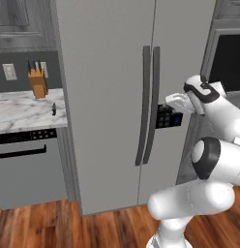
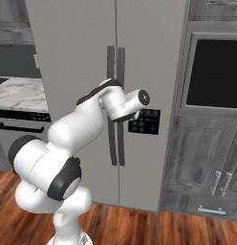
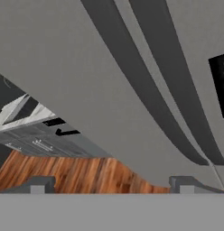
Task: Retrieve the butter from the fridge and place it on a plate on the dining table. Then retrieve the butter knife by the fridge and place it near the plate.
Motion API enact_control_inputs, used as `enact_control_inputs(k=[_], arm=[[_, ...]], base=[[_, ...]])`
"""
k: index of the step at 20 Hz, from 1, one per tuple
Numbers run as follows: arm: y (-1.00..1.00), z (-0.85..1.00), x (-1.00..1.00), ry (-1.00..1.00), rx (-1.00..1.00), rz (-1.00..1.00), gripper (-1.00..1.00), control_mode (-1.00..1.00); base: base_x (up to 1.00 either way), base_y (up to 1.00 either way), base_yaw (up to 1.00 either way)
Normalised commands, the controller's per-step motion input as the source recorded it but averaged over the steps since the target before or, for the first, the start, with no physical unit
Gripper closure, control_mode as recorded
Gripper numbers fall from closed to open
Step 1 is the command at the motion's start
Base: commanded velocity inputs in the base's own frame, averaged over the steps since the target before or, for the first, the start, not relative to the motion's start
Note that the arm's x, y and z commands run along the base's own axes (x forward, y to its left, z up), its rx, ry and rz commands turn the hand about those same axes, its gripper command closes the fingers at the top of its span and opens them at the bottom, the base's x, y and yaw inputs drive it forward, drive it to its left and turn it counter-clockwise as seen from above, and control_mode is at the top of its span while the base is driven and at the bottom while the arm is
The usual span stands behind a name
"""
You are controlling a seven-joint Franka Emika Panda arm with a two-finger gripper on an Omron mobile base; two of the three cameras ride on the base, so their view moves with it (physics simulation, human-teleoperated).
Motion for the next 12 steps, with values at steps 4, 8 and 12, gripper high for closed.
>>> enact_control_inputs(k=[4, 8, 12], arm=[[-0.23, -0.04, 0.39, -0.02, 0.03, 0.0, -1.0, -1.0], [-0.03, -0.22, 0.52, 0.0, 0.0, 0.0, -1.0, -1.0], [0.04, -0.47, 0.33, -0.04, 0.0, 0.0, -1.0, -1.0]], base=[[0.0, 0.0, 0.0], [0.0, 0.0, 0.0], [0.0, 0.0, 0.0]])
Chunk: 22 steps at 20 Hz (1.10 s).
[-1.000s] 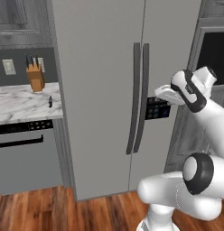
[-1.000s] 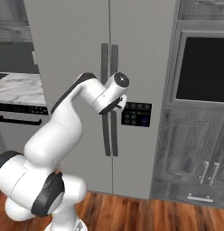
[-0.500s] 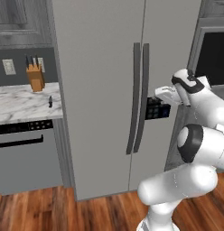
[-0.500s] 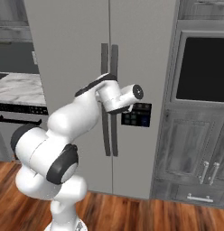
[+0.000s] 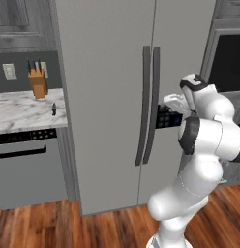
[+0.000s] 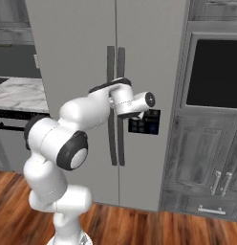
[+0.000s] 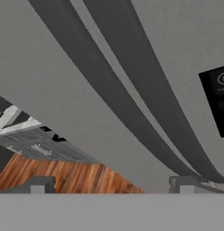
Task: Retrieve the butter from the fridge and place it on a plate on the dining table. Then retrieve the butter knife by the fridge and place it near the plate.
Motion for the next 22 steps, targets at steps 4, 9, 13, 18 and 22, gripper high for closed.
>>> enact_control_inputs(k=[4, 9, 13, 18, 22], arm=[[0.01, -0.38, 0.32, -0.04, 0.0, 0.0, -1.0, -1.0], [0.01, -0.17, 0.35, -0.01, 0.0, 0.0, -1.0, -1.0], [0.01, -0.05, 0.37, 0.0, 0.0, 0.0, -1.0, -1.0], [0.01, -0.15, 0.32, 0.0, 0.0, 0.0, -1.0, -1.0], [0.16, -0.29, 0.42, -0.02, 0.0, 0.0, -1.0, -1.0]], base=[[0.0, 0.0, 0.0], [0.0, 0.0, 0.0], [0.0, 0.0, 0.0], [0.0, 0.0, 0.0], [0.0, 0.0, 0.0]])
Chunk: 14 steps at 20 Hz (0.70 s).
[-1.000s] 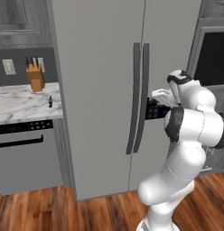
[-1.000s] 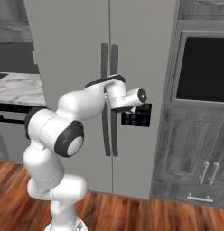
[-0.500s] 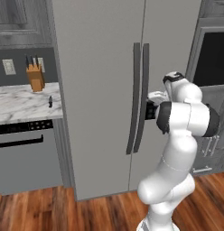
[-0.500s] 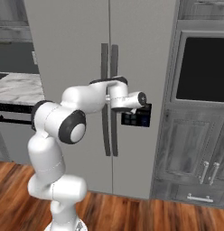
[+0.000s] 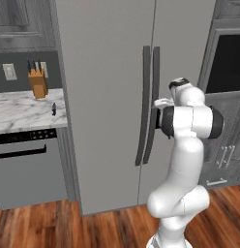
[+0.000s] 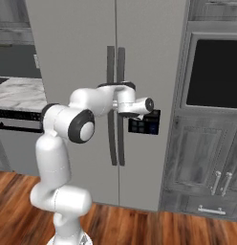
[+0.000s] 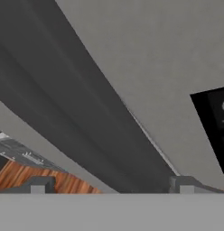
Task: Retrieve the butter from the fridge and place it on a plate on the dining table. Then retrieve the butter knife by the fridge and place it near the plate.
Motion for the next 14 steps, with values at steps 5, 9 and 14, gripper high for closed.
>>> enact_control_inputs(k=[5, 9, 14], arm=[[0.07, -0.21, 0.32, -0.1, 0.0, 0.0, -1.0, -1.0], [0.03, -0.16, 0.31, -0.08, 0.0, 0.0, -1.0, -1.0], [0.07, -0.16, 0.33, -0.04, 0.0, 0.0, -1.0, -1.0]], base=[[0.0, 0.0, 0.0], [0.0, 0.0, 0.0], [0.0, 0.0, 0.0]])
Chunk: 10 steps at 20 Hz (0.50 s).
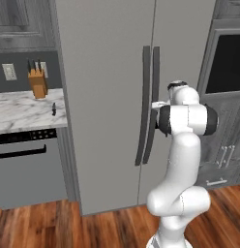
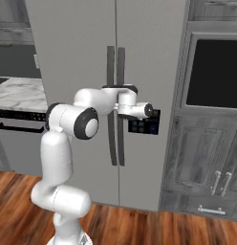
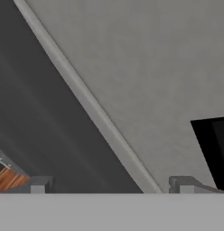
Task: Retrieve the butter from the fridge and place it on a plate on the dining table. Then retrieve the butter knife by the fridge and place it near the plate.
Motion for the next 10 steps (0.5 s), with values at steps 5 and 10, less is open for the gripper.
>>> enact_control_inputs(k=[5, 10], arm=[[0.11, -0.1, 0.33, 0.0, 0.0, 0.0, 1.0, -1.0], [0.0, -0.09, 0.02, 0.04, 0.0, 0.0, 1.0, -1.0]], base=[[0.0, 0.0, 0.0], [0.0, 0.0, 0.0]])
